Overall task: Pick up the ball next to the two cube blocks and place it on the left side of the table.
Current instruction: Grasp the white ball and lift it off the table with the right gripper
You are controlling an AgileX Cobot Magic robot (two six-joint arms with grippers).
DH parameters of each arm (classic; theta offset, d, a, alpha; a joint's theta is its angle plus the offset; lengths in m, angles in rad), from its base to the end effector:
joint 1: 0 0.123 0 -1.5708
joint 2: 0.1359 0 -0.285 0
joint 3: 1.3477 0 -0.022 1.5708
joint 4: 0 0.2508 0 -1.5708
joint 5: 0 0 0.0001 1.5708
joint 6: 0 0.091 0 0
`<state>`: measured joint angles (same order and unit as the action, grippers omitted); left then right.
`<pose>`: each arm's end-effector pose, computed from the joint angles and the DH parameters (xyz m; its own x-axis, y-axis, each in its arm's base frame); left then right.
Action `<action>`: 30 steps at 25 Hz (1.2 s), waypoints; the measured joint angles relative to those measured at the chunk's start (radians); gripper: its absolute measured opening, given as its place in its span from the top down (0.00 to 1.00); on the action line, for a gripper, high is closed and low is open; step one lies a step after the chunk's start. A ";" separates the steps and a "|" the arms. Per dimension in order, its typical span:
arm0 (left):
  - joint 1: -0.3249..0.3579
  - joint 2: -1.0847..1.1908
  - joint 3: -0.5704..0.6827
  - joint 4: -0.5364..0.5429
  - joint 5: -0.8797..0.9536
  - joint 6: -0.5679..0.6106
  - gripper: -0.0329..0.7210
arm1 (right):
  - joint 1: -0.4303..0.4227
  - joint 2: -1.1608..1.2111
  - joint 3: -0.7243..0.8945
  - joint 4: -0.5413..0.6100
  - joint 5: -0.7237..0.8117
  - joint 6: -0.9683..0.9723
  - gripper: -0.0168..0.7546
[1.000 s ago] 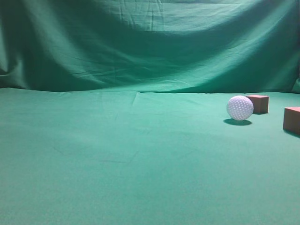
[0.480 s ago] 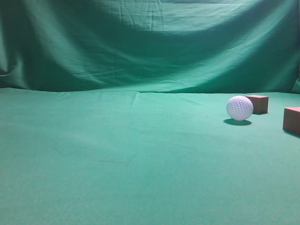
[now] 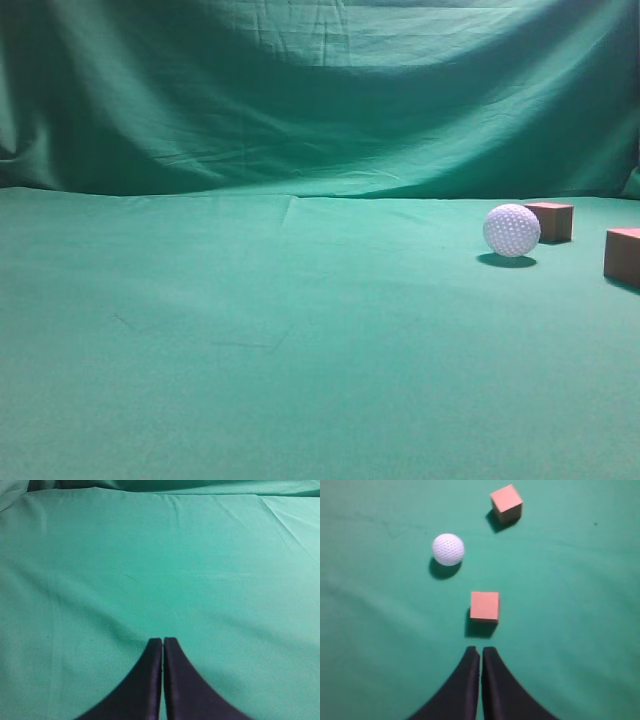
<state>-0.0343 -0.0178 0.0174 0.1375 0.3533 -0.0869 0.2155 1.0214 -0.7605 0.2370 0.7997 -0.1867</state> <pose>0.0528 0.0025 0.1767 -0.2597 0.0511 -0.9643 -0.0006 0.9986 0.0530 0.1801 0.0551 0.2888 -0.7936 -0.1938 -0.5768 -0.3211 0.9386 0.1264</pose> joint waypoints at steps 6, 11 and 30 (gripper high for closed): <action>0.000 0.000 0.000 0.000 0.000 0.000 0.96 | 0.110 0.245 -0.105 -0.013 -0.050 -0.017 0.98; 0.000 0.000 0.000 0.000 0.000 0.000 0.96 | 0.133 0.423 -0.180 0.007 -0.116 -0.096 0.78; 0.000 0.000 0.000 0.000 0.000 0.000 0.96 | 0.134 0.869 -0.384 0.066 -0.247 -0.171 0.25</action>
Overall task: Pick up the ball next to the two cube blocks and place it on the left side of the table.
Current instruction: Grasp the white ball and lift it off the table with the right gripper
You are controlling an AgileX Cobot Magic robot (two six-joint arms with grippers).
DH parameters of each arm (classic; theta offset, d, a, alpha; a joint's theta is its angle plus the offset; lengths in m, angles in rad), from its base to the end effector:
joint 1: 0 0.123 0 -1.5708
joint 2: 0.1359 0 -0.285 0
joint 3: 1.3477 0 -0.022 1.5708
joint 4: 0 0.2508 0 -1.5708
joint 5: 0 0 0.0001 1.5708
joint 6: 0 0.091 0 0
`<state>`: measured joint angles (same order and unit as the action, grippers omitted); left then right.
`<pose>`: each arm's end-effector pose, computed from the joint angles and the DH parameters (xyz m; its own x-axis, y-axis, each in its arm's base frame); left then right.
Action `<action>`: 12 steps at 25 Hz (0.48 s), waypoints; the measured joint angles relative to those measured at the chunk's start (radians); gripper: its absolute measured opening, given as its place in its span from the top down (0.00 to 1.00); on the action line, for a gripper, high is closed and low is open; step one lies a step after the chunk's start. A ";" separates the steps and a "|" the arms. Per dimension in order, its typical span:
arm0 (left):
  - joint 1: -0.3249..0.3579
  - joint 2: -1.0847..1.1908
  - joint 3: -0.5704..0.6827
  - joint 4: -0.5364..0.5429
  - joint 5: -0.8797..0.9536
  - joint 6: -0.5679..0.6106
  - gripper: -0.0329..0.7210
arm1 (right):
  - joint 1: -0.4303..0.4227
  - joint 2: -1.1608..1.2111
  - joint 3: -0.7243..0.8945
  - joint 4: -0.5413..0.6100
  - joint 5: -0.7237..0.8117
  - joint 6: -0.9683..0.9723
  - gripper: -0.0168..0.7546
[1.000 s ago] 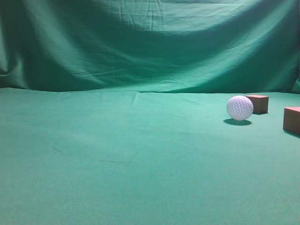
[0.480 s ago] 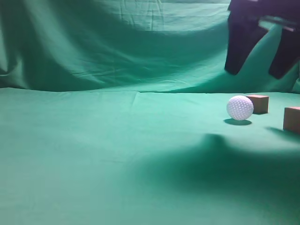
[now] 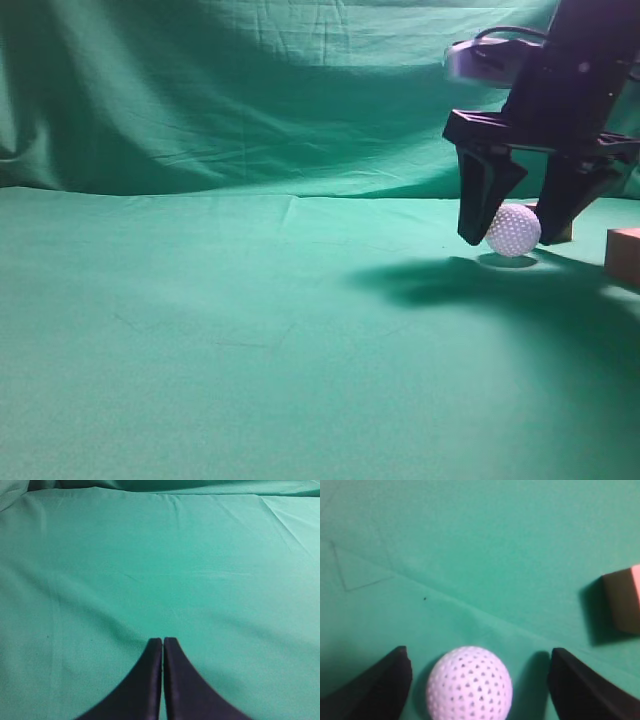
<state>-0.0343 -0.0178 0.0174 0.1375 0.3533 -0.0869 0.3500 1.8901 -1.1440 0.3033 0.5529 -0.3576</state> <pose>0.0528 0.0025 0.1767 -0.2597 0.0511 -0.9643 -0.0006 0.9986 0.0530 0.3429 0.1404 0.1593 -0.8301 -0.4052 -0.3830 -0.4762 0.8726 0.1090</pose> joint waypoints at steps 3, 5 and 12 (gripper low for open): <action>0.000 0.000 0.000 0.000 0.000 0.000 0.96 | 0.000 0.016 -0.012 0.000 -0.010 0.000 0.46; 0.000 0.000 0.000 0.000 0.000 0.000 0.96 | 0.000 0.018 -0.019 0.000 -0.012 0.000 0.59; 0.000 0.000 0.000 0.000 0.000 0.000 0.96 | 0.048 0.022 -0.162 0.031 0.081 -0.002 0.58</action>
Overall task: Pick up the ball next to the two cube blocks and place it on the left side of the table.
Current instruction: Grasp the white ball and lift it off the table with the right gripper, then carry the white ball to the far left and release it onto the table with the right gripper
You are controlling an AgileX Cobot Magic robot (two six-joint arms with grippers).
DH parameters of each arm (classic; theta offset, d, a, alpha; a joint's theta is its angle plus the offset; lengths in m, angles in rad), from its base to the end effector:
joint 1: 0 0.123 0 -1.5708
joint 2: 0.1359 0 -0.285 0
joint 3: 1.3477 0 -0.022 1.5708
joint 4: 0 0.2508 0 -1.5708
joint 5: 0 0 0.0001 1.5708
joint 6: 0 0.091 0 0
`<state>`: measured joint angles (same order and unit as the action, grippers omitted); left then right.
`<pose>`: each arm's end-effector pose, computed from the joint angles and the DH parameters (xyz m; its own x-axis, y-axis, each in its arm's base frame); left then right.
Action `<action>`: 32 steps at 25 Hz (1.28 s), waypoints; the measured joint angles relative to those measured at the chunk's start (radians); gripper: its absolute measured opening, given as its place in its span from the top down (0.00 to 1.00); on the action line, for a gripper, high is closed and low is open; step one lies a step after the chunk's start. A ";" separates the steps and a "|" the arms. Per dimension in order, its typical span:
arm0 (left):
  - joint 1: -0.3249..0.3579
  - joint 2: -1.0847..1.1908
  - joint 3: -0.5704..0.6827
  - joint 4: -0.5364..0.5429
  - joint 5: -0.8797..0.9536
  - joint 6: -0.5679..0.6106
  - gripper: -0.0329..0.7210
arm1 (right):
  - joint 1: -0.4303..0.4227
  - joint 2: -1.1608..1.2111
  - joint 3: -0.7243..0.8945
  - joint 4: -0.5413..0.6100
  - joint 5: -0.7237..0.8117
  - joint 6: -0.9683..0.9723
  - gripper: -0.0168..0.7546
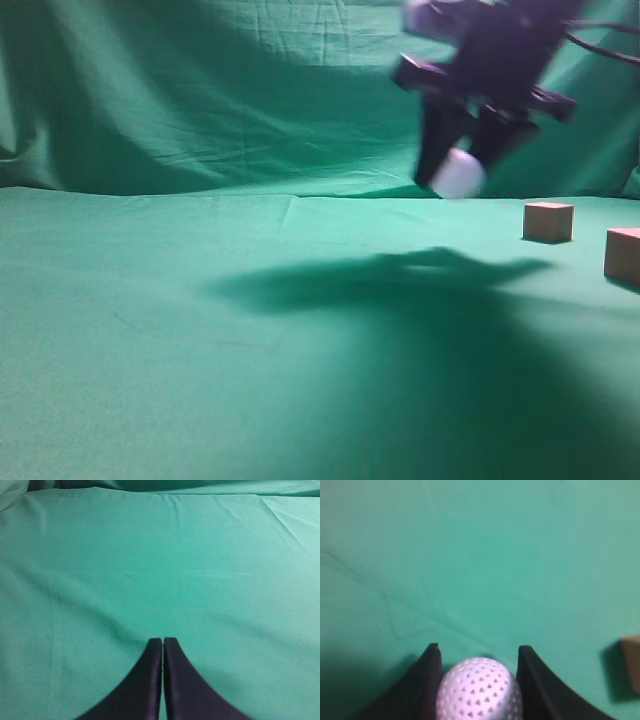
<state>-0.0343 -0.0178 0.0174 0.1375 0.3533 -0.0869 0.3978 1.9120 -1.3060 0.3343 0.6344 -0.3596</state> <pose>0.0528 0.0025 0.1767 -0.2597 0.0511 -0.9643 -0.0006 0.9986 0.0530 0.3599 0.1705 0.1903 -0.7895 -0.4240 -0.4436 -0.5275 0.8383 0.1376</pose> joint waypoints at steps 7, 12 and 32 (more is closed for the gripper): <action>0.000 0.000 0.000 0.000 0.000 0.000 0.96 | 0.224 0.068 -0.271 0.086 -0.118 -0.026 0.58; 0.000 0.000 0.000 0.000 0.000 0.000 0.96 | 0.348 0.288 -0.545 0.094 -0.161 -0.028 0.58; 0.000 0.000 0.000 0.000 0.000 0.000 0.96 | 0.490 0.706 -0.896 0.105 -0.442 -0.028 0.58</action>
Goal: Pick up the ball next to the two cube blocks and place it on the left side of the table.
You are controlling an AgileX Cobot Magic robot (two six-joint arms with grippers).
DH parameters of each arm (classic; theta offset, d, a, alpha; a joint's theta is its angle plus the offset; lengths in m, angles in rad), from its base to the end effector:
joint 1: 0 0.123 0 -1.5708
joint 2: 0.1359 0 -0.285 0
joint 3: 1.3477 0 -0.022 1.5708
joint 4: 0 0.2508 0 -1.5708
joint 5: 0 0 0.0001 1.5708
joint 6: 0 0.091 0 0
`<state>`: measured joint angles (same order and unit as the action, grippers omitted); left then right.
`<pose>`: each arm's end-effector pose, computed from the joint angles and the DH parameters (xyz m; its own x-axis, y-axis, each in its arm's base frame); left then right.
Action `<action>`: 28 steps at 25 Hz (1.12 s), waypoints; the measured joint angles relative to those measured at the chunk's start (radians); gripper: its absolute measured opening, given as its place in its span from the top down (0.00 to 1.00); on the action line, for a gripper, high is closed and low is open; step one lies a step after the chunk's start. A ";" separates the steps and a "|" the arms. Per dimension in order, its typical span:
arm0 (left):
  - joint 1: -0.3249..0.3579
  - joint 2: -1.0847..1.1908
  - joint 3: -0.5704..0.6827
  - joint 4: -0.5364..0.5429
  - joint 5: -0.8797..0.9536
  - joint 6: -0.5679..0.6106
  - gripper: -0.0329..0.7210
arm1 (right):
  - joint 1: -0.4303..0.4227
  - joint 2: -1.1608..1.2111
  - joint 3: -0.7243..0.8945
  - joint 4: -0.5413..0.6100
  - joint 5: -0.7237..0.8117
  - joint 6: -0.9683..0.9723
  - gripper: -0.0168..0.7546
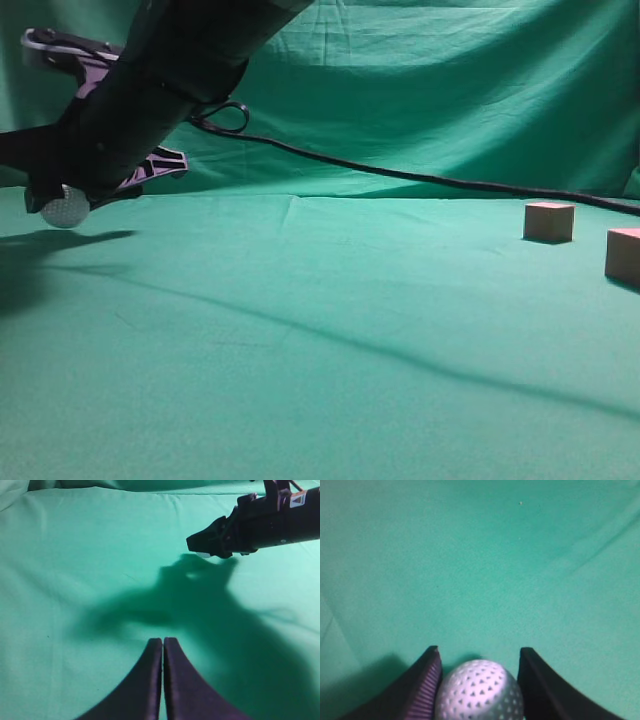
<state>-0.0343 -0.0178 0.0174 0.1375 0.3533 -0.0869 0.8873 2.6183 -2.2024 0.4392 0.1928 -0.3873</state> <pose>0.0528 0.0025 0.1767 -0.2597 0.0511 -0.9643 -0.0006 0.9986 0.0530 0.3654 0.4604 0.1267 -0.3410 -0.3481 -0.8732 -0.8034 0.5902 0.0785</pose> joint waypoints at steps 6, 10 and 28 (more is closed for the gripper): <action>0.000 0.000 0.000 0.000 0.000 0.000 0.96 | 0.000 0.003 -0.002 -0.002 0.022 0.000 0.32; 0.000 0.000 0.000 0.000 0.000 0.000 0.96 | -0.015 -0.027 -0.002 -0.006 0.072 0.000 0.28; 0.000 0.000 0.000 0.000 0.000 0.000 0.96 | -0.152 -0.618 -0.007 -0.432 1.042 0.186 0.98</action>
<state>-0.0343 -0.0178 0.0174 0.1375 0.3533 -0.0869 0.7356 2.0007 -2.2092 0.0073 1.2345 -0.2010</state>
